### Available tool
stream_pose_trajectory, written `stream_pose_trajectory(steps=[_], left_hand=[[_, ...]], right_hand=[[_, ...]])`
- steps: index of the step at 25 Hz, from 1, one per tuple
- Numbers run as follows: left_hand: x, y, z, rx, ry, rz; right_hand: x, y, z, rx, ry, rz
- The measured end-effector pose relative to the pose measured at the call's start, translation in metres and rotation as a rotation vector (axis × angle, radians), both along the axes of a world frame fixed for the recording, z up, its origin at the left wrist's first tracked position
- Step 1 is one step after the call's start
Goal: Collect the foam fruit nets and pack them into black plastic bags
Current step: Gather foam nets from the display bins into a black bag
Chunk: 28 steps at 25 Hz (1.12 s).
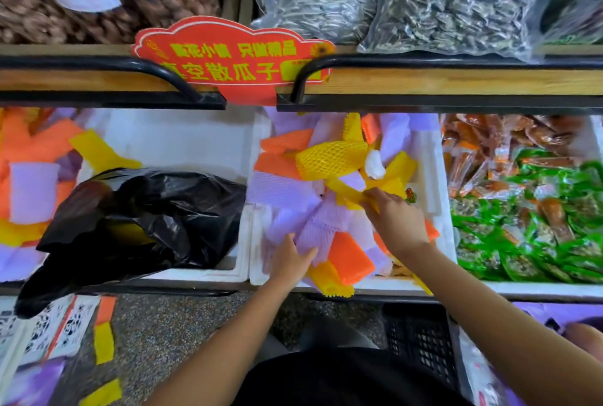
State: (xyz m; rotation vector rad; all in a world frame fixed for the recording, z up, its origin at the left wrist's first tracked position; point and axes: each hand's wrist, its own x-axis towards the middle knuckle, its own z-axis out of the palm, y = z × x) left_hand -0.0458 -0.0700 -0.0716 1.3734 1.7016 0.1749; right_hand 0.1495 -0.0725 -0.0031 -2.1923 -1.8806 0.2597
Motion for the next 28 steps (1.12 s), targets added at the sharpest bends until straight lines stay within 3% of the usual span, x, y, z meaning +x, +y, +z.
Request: stream_pose_trajectory(steps=[3, 7, 9, 13, 16, 19, 23, 28], left_hand=[[0.000, -0.002, -0.003, 0.004, -0.076, 0.095], [-0.001, -0.004, -0.003, 0.019, -0.170, 0.166], [-0.002, -0.006, -0.004, 0.010, -0.208, 0.192], [-0.005, -0.005, 0.005, 0.017, -0.240, 0.200], [-0.013, 0.000, 0.015, 0.138, -0.155, 0.226], [-0.016, 0.006, 0.028, 0.281, -0.084, 0.312], [0.006, -0.002, 0.050, 0.395, -0.294, 0.363], [0.048, -0.025, 0.064, 0.227, -0.553, 0.146]], right_hand=[[0.006, -0.024, -0.010, -0.250, -0.075, -0.075], [-0.020, -0.050, -0.040, -0.597, 0.313, -0.146], [-0.031, -0.058, -0.050, -0.632, 0.341, -0.148], [-0.027, -0.057, -0.056, -0.469, 0.378, -0.204], [-0.007, -0.053, -0.035, -0.365, 0.483, -0.275], [0.023, -0.048, -0.011, -0.188, 0.447, -0.339], [0.033, -0.055, 0.014, 0.064, 0.403, -0.399], [-0.014, -0.064, 0.015, 0.122, 0.518, -0.161]])
